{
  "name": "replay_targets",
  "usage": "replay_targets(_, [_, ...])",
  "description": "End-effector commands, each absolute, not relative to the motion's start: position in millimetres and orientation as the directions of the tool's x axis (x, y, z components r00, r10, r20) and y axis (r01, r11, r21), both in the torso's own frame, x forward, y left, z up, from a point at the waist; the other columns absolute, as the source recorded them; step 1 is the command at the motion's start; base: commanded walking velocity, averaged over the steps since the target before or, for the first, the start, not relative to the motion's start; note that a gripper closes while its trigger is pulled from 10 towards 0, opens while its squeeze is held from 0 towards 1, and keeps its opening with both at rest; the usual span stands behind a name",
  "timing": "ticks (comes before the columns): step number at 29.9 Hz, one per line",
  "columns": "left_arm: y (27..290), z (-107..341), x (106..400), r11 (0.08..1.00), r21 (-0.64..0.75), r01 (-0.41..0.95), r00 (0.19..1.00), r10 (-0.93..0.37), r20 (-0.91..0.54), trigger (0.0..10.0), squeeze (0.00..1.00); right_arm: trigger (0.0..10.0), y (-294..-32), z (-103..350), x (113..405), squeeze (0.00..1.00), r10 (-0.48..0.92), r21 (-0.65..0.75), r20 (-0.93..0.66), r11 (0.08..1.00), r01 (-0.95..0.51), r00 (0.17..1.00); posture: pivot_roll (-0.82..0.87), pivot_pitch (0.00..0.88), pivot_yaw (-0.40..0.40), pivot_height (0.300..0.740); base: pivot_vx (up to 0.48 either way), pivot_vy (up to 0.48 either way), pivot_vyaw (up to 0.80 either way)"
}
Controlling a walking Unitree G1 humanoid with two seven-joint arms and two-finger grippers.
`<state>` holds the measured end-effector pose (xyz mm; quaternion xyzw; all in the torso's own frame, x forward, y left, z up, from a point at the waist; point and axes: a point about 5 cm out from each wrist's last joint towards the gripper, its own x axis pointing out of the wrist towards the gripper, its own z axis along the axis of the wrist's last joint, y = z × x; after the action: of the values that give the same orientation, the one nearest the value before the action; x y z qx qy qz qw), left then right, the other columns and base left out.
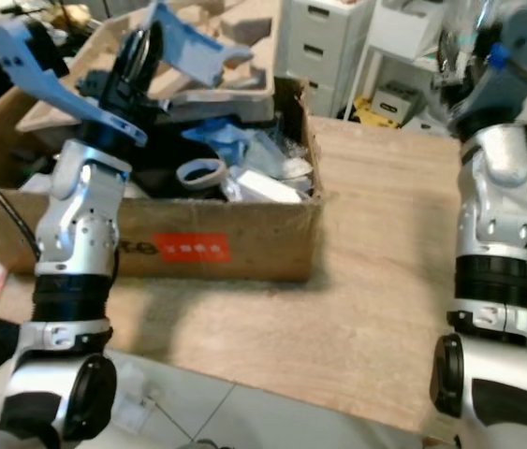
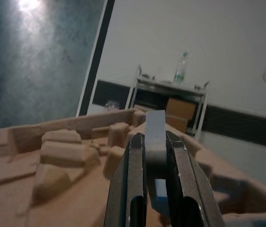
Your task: Picking trash to rubbish bin
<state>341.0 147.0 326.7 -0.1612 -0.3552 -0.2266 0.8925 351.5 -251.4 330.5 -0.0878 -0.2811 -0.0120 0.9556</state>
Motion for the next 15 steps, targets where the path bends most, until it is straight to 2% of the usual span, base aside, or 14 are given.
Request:
replay_targets(1, [163, 321, 346, 0.884, -0.13, 0.449, 0.692, -0.252, 0.676, 10.0, 0.0, 10.0, -250, 324, 353, 0.0, 0.038, -0.189, 0.499, 0.98, 0.066, 0.866, 0.04, 0.094, 0.003, 0.74, 0.0, 0.0, 0.0])
replay_targets(4, [169, 321, 347, 0.898, -0.133, 0.42, 0.705, -0.23, 0.671, 10.0, 0.0, 10.0, -249, 320, 355, 0.0, 0.038, -0.192, 0.476, 0.979, 0.062, 0.879, 0.04, 0.096, 0.002, 0.74, 0.0, 0.0, 0.0])
replay_targets(7, [196, 323, 345, 0.95, -0.114, 0.29, 0.732, -0.143, 0.666, 10.0, 0.0, 10.0, -243, 305, 362, 0.0, 0.041, -0.197, 0.387, 0.98, 0.039, 0.921, 0.05, 0.099, -0.002, 0.74, 0.0, 0.0, 0.0])
replay_targets(15, [223, 331, 340, 0.981, -0.093, 0.168, 0.729, -0.06, 0.682, 10.0, 0.0, 10.0, -235, 301, 364, 0.0, 0.073, -0.171, 0.357, 0.985, -0.012, 0.931, 0.05, 0.098, -0.005, 0.74, 0.0, 0.0, 0.0])
